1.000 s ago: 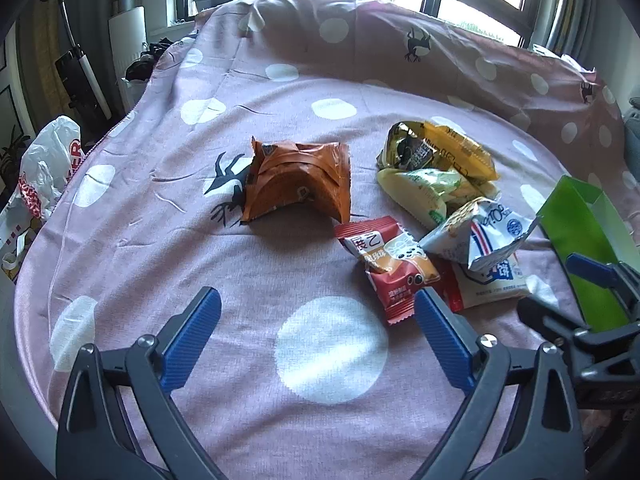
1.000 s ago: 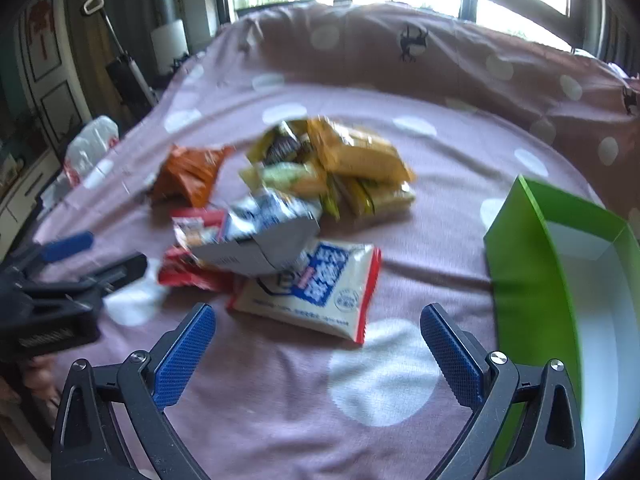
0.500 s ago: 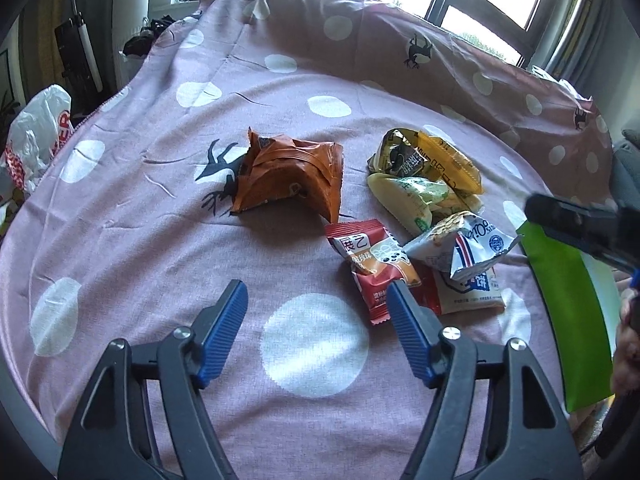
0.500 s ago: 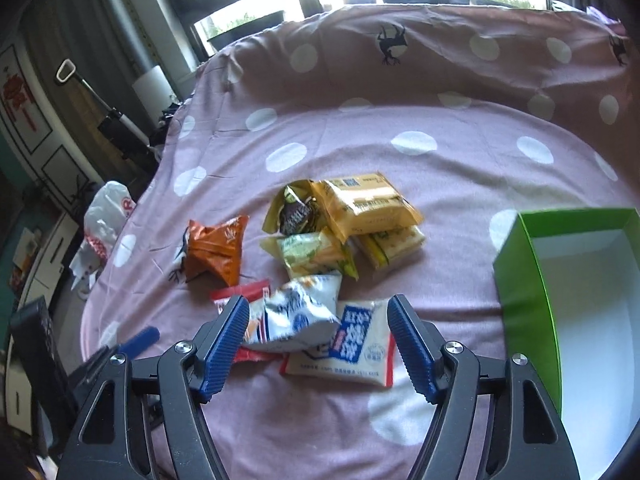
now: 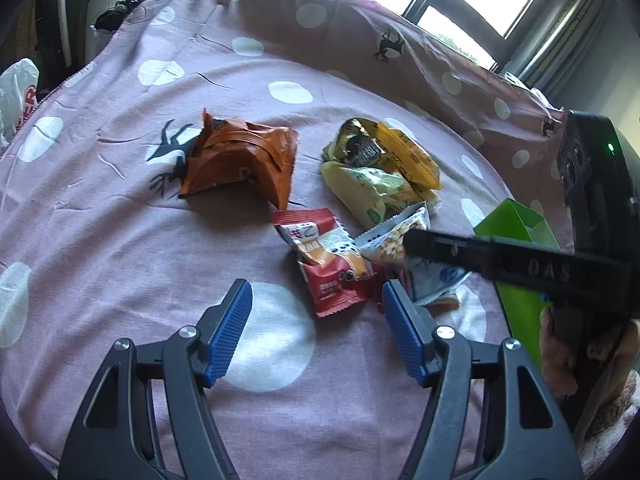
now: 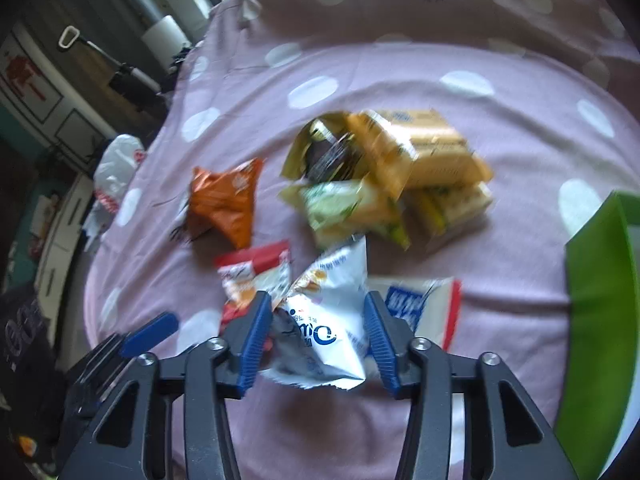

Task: Organize snacks
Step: 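Grasp the white-blue peanut snack bag with the right gripper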

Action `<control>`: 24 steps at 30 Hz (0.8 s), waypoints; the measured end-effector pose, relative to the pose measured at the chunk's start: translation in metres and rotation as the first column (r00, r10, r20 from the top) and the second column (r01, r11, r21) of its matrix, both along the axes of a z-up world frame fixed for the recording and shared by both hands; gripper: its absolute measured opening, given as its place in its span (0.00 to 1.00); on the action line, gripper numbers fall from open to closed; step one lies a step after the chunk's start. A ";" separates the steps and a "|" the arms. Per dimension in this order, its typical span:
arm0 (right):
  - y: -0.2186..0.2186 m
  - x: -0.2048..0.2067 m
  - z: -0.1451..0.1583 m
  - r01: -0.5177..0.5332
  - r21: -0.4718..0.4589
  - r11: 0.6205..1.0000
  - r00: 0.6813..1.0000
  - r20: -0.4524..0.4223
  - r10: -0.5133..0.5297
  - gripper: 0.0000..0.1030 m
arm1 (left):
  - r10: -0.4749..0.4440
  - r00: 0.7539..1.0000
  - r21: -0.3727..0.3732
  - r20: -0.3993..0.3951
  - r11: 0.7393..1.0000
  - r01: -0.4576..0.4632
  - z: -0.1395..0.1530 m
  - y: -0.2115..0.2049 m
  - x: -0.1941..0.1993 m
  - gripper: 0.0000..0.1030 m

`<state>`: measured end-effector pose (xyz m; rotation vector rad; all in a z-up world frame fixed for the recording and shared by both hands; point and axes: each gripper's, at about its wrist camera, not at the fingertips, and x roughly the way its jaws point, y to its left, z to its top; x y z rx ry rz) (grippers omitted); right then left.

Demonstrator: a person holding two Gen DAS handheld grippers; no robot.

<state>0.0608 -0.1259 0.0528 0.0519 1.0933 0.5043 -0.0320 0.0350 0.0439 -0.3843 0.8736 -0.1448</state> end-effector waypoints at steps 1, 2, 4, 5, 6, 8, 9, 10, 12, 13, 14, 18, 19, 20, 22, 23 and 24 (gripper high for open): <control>-0.001 -0.006 -0.001 -0.008 -0.002 1.000 1.000 0.005 0.008 0.44 | -0.012 1.000 -0.001 -0.002 1.000 0.012 0.000 -0.002 0.000 0.65; -0.002 -0.013 0.000 -0.018 -0.009 1.000 1.000 0.013 0.018 0.44 | -0.025 1.000 -0.002 -0.003 1.000 0.025 0.000 -0.004 0.000 0.65; -0.004 -0.021 0.000 -0.038 0.010 0.999 0.999 -0.007 0.038 0.43 | -0.050 0.999 -0.007 -0.006 0.999 0.050 -0.002 -0.009 0.001 0.65; -0.005 -0.025 -0.001 -0.050 0.034 0.998 0.998 -0.024 0.051 0.40 | -0.070 0.998 -0.007 -0.009 0.998 0.070 -0.003 -0.013 0.001 0.66; -0.008 -0.027 -0.003 -0.051 0.042 0.998 0.998 -0.035 0.053 0.39 | -0.089 0.996 -0.011 -0.009 0.996 0.088 -0.004 -0.016 0.001 0.66; -0.013 -0.029 -0.005 -0.041 0.040 0.998 0.998 -0.036 0.043 0.39 | -0.115 0.993 0.000 -0.008 0.993 0.115 -0.005 -0.025 0.001 0.66; -0.016 -0.030 -0.006 -0.032 0.038 0.999 0.999 -0.032 0.033 0.39 | -0.123 0.992 0.008 -0.006 0.992 0.124 -0.006 -0.028 0.001 0.67; -0.021 -0.031 -0.005 -0.018 0.050 0.999 0.999 -0.028 0.020 0.39 | -0.133 0.991 0.010 -0.006 0.991 0.133 -0.007 -0.031 0.002 0.66; -0.029 -0.032 -0.003 0.004 0.094 0.996 1.000 -0.028 -0.001 0.40 | -0.155 0.988 -0.013 -0.015 0.988 0.155 -0.009 -0.034 0.004 0.67; -0.031 -0.032 -0.001 0.008 0.118 0.993 1.000 -0.028 -0.004 0.40 | -0.169 0.986 -0.031 -0.014 0.985 0.169 -0.010 -0.035 0.004 0.67; -0.032 -0.031 0.002 0.004 0.133 0.991 1.000 -0.019 -0.002 0.40 | -0.177 0.984 -0.041 -0.011 0.983 0.176 -0.011 -0.038 0.005 0.67; -0.030 -0.029 0.001 -0.001 0.134 0.991 1.000 -0.008 0.003 0.40 | -0.210 0.978 -0.070 0.005 0.975 0.210 -0.011 -0.048 0.010 0.67; -0.028 -0.027 -0.003 -0.007 0.141 0.990 1.000 -0.022 0.010 0.40 | -0.219 0.976 -0.074 0.002 0.973 0.219 -0.012 -0.052 0.012 0.67; -0.025 -0.026 -0.008 -0.012 0.144 0.989 0.999 -0.041 0.018 0.40 | -0.225 0.974 -0.073 -0.003 0.972 0.224 -0.014 -0.055 0.013 0.66; -0.023 -0.026 -0.016 -0.012 0.144 0.989 0.998 -0.062 0.021 0.41 | -0.233 0.972 -0.063 -0.018 0.971 0.232 -0.018 -0.061 0.015 0.65; -0.023 -0.026 -0.019 -0.011 0.156 0.988 0.997 -0.069 0.022 0.41 | -0.232 0.972 -0.061 -0.026 0.971 0.230 -0.020 -0.062 0.016 0.64; -0.023 -0.027 -0.020 -0.011 0.169 0.986 0.997 -0.075 0.024 0.41 | -0.236 0.971 -0.062 -0.032 0.970 0.234 -0.022 -0.064 0.017 0.61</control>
